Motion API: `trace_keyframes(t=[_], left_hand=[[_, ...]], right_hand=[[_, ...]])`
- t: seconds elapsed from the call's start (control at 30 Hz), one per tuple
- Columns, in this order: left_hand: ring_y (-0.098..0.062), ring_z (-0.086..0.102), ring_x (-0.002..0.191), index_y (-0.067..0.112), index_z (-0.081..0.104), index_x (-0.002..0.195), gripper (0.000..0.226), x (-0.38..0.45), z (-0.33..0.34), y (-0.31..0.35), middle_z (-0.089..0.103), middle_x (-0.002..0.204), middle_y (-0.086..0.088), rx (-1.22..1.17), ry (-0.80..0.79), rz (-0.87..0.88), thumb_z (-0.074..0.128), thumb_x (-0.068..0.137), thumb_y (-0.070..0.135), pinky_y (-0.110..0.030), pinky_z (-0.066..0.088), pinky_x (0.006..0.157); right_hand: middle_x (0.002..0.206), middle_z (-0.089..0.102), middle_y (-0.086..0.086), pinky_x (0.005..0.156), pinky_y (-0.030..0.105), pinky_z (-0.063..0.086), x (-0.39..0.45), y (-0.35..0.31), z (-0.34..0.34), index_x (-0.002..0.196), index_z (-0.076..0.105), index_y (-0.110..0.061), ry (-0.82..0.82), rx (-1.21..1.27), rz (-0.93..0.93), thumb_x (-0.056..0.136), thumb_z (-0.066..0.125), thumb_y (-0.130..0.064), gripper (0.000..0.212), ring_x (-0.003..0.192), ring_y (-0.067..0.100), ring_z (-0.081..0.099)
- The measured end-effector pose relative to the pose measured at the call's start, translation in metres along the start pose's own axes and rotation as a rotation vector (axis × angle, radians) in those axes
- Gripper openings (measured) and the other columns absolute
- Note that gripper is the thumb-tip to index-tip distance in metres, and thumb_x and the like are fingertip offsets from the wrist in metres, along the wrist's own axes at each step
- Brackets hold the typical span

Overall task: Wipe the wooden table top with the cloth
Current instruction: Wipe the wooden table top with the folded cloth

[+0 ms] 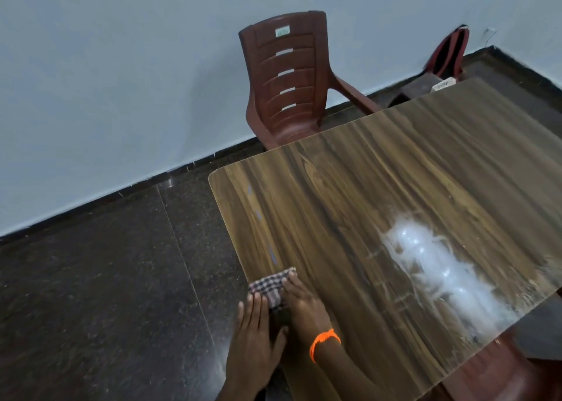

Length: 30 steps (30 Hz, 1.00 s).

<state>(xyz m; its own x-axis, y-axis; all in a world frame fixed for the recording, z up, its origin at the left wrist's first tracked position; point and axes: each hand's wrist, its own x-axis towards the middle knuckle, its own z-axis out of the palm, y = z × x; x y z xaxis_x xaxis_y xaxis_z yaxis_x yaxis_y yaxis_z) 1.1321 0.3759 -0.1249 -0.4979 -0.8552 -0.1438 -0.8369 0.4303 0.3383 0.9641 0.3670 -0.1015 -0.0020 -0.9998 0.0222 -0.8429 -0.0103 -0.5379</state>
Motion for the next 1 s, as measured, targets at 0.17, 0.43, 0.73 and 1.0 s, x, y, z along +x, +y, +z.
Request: trace_keyframes(t=[0.17, 0.43, 0.73, 1.0], left_hand=[[-0.041, 0.057, 0.130, -0.008, 0.063, 0.130, 0.073, -0.010, 0.005, 0.014, 0.058, 0.141, -0.024, 0.019, 0.024, 0.095, 0.053, 0.087, 0.050, -0.045, 0.021, 0.118], [-0.028, 0.032, 0.151, -0.001, 0.047, 0.148, 0.069, 0.069, -0.024, 0.000, 0.043, 0.157, -0.017, 0.031, -0.032, 0.142, 0.039, 0.102, 0.049, -0.049, 0.024, 0.120], [-0.031, 0.029, 0.152, -0.003, 0.043, 0.149, 0.075, 0.058, -0.031, -0.049, 0.040, 0.158, -0.019, 0.044, -0.040, 0.093, 0.035, 0.102, 0.055, -0.049, 0.016, 0.124], [-0.032, 0.052, 0.137, -0.002, 0.065, 0.131, 0.066, 0.050, -0.022, -0.027, 0.060, 0.141, -0.018, 0.021, 0.018, 0.193, 0.052, 0.093, 0.051, -0.046, 0.025, 0.118]], right_hand=[[0.123, 0.064, 0.003, 0.098, 0.028, 0.047, -0.036, 0.016, -0.007, 0.102, 0.073, -0.011, 0.066, 0.044, 0.059, 0.068, 0.073, 0.001, 0.036, 0.124, 0.018, 0.052], [0.126, 0.061, 0.011, 0.103, 0.031, 0.038, 0.041, 0.026, -0.018, 0.114, 0.066, -0.002, 0.163, -0.012, 0.236, 0.074, 0.064, 0.011, 0.042, 0.124, 0.025, 0.052], [0.136, 0.054, 0.009, 0.107, 0.032, 0.040, 0.074, -0.013, 0.012, 0.113, 0.066, -0.002, 0.052, 0.019, 0.125, 0.086, 0.058, -0.008, 0.029, 0.135, 0.022, 0.038], [0.128, 0.061, 0.003, 0.097, 0.029, 0.048, 0.024, 0.015, -0.006, 0.104, 0.072, -0.011, 0.090, 0.052, 0.089, 0.074, 0.069, 0.005, 0.034, 0.127, 0.017, 0.049]])
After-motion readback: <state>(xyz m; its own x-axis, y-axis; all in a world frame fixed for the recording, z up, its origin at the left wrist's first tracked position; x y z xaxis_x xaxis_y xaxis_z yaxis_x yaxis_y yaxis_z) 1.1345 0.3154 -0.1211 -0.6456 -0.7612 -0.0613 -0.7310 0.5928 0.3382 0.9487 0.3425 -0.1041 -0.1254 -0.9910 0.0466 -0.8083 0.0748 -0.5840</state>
